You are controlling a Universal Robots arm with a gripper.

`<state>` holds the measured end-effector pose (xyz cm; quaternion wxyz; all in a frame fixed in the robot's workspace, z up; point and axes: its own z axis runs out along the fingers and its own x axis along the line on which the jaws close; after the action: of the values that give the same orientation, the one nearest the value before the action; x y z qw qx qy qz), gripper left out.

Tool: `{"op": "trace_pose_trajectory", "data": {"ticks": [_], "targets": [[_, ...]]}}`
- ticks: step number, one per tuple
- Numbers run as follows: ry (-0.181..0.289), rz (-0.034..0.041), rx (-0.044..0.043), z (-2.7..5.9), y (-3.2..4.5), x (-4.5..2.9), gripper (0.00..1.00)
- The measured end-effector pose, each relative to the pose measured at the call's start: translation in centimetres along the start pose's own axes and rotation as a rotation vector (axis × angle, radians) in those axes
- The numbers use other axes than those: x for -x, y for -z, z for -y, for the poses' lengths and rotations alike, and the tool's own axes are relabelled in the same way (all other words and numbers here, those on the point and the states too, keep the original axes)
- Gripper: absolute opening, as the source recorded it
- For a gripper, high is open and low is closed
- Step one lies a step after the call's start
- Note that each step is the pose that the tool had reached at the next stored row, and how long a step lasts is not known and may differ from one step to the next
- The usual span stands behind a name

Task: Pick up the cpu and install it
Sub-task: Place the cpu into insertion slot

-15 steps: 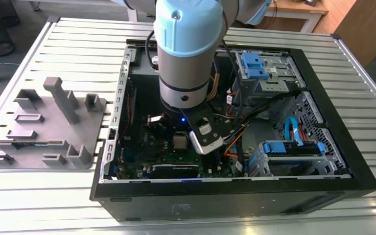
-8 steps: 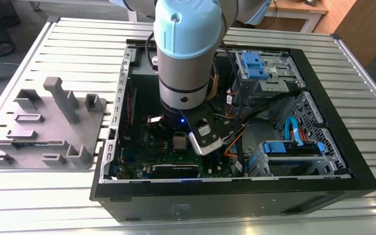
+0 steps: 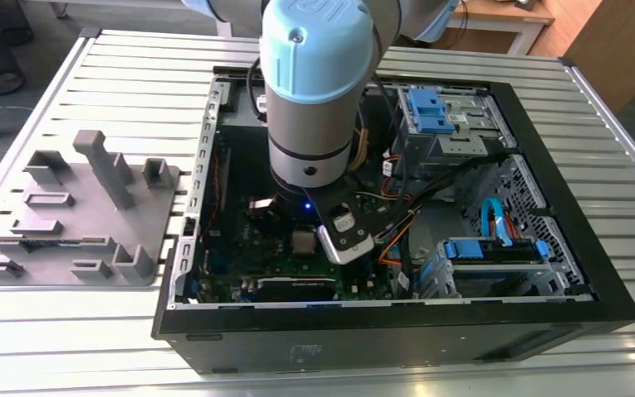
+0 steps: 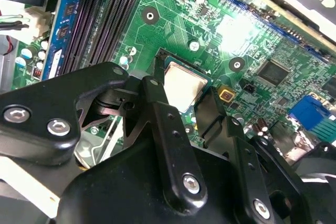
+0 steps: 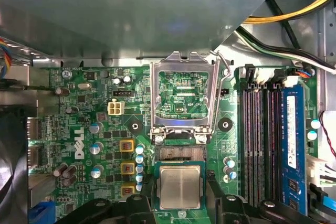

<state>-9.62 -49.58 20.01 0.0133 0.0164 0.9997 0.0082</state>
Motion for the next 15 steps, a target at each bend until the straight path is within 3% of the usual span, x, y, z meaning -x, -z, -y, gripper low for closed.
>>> {"op": "trace_pose_trajectory", "data": {"ticks": [15], "targets": [[0.031, -0.0006, 0.0033, 0.0, -0.44, 0.18, 0.47]]}}
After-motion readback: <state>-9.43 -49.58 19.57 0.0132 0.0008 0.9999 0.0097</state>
